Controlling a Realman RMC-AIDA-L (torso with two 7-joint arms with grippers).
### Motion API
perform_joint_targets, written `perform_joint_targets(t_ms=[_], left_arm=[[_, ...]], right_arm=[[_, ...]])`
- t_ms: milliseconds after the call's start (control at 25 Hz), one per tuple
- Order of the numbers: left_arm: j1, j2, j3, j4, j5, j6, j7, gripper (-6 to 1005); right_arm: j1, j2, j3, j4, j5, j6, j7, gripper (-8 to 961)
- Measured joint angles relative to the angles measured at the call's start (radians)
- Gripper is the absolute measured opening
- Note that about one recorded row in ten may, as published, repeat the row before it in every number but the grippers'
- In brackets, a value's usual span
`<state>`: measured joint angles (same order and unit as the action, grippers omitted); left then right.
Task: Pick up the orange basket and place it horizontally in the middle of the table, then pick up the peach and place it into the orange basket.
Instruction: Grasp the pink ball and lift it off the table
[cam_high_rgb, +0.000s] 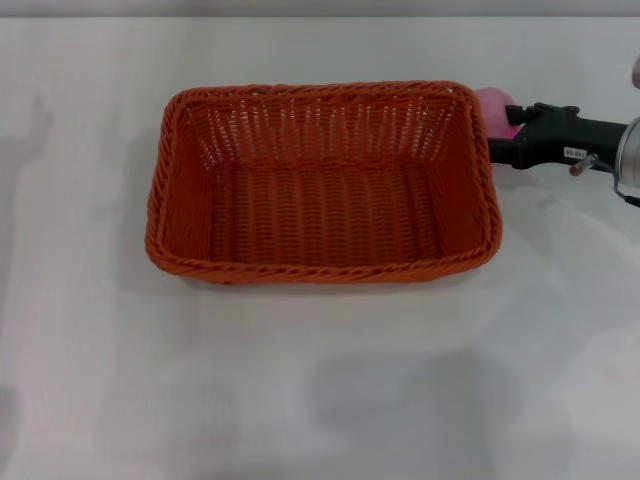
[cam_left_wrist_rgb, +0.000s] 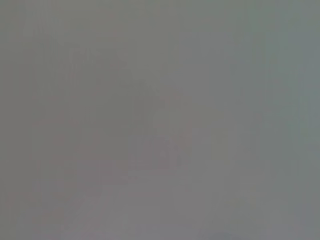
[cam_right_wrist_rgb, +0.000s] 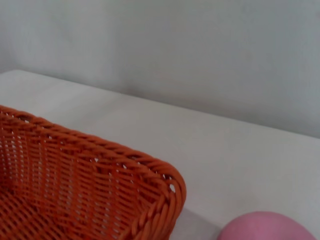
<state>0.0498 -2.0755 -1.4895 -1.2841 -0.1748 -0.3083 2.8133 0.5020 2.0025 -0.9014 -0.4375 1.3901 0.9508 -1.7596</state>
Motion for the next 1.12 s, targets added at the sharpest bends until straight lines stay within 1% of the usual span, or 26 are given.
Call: perform_joint_targets(t_ms=[160,400,840,1040,1120], left_arm=[[-0.002,0.000,0.000,0.000,0.000,0.000,0.000,851],[-0.002,0.000,0.000,0.000,0.000,0.000,0.000,851],[-0.002,0.000,0.000,0.004,0.000,-0.003,0.000,850],[-0.002,0.000,-0.001,0.011,0.000,-0.021,-0.005,850],[-0.001,0.000,-0.002,0.011,0.000,-0.022,-0.009,850]], right_arm=[[0.011,0.003,-0.011,0.010,-0.001,-0.029,0.000,861],[0.022,0.005,-0.055,0.011,-0.001,-0.070,0.007,861],[0.033,0.005,-0.058,0.021,-0.001,-0.085,0.009,861],[0.033,0.005,-0.057,0.022,-0.001,-0.087,0.009,658],[0.033,0.004,-0.057,0.022,0.000,-0.087,0.009,614]])
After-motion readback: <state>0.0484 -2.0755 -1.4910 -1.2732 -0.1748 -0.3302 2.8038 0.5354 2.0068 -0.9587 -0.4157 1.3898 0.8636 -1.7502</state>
